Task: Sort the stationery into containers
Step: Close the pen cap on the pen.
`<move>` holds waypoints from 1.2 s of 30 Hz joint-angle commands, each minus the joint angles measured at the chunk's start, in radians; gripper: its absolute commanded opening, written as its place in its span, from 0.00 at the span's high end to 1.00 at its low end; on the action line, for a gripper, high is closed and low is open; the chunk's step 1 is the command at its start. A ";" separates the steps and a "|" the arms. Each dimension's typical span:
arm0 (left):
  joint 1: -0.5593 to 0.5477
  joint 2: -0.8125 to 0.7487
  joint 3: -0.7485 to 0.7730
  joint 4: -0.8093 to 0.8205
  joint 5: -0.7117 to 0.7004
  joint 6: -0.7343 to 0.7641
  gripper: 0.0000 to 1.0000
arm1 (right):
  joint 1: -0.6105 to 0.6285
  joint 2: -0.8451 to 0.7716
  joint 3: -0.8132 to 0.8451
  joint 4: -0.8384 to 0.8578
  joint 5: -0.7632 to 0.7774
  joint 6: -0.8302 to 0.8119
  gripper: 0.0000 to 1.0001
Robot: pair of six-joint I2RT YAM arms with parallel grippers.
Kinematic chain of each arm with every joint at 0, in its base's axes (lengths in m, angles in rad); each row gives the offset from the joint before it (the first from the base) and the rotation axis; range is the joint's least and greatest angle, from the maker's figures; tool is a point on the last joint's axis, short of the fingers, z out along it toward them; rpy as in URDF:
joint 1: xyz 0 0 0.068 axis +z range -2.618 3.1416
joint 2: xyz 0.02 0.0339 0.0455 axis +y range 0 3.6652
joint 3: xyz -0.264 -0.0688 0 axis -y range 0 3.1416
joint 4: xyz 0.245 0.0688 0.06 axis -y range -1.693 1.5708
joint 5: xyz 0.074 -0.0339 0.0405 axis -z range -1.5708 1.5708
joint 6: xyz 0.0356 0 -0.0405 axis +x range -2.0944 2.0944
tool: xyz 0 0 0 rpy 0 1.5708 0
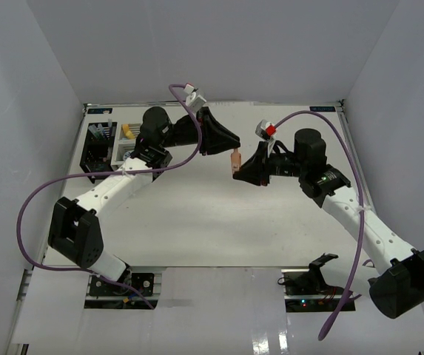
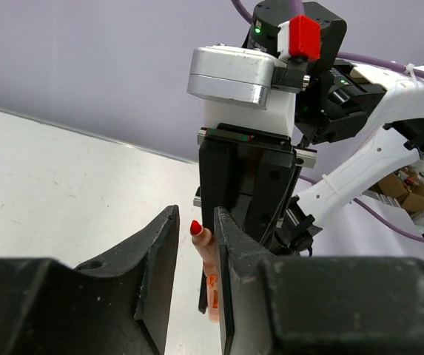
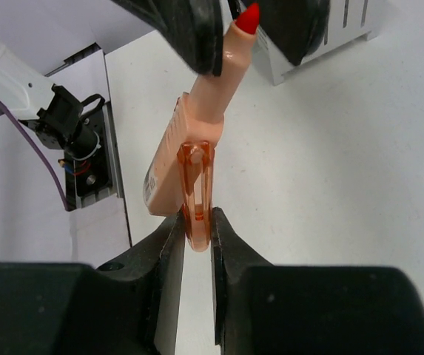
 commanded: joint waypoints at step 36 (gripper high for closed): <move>0.007 0.080 -0.066 0.043 0.109 -0.095 0.63 | -0.002 -0.050 -0.005 -0.062 0.002 0.076 0.92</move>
